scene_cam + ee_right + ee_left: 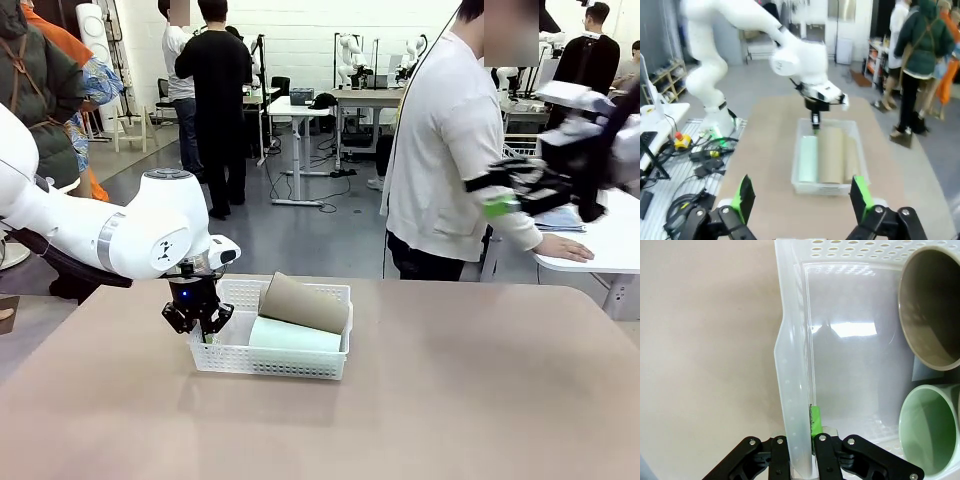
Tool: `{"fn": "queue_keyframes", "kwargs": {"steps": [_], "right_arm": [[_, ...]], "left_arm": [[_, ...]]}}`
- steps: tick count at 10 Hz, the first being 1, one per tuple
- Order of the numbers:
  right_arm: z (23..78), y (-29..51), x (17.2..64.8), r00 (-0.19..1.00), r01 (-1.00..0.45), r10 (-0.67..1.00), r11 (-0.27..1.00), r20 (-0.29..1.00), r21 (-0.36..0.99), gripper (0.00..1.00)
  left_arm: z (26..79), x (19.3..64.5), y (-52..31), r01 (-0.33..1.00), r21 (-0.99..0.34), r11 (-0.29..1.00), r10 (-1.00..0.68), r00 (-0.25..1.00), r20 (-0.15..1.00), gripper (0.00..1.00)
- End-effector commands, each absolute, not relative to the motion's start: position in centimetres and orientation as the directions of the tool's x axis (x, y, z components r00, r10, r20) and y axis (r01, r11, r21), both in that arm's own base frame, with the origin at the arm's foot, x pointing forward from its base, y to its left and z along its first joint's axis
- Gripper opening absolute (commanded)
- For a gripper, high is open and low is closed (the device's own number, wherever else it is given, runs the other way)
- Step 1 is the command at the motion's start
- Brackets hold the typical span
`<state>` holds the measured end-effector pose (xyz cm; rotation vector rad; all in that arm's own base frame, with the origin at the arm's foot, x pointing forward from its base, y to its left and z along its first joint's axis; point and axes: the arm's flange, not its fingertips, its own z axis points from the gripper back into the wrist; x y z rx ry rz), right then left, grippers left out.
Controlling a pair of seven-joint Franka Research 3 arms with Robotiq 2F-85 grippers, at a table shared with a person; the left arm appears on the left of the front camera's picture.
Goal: Clean and organize the cups into the basket.
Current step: Pick up the Reusable plastic cup from the right side of the table and stack it inside the Organizing basket in the center of the table.
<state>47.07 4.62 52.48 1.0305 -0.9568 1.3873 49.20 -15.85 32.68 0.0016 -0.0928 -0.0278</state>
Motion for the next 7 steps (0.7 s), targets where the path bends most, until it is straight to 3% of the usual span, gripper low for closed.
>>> {"fn": "queue_keyframes", "kwargs": {"steps": [1,7], "right_arm": [[49.8,1.3,46.4,0.004,-0.996,0.252,-0.086,0.968,0.026,1.0],[44.5,-4.5,46.6,0.037,-0.999,0.196,-0.021,0.98,0.042,1.0]], "left_arm": [[32.5,49.1,-15.9,0.03,0.005,1.0,-0.03,0.995,0.091,0.0],[32.5,49.1,-15.9,0.03,0.005,1.0,-0.03,0.995,0.091,0.0]]}}
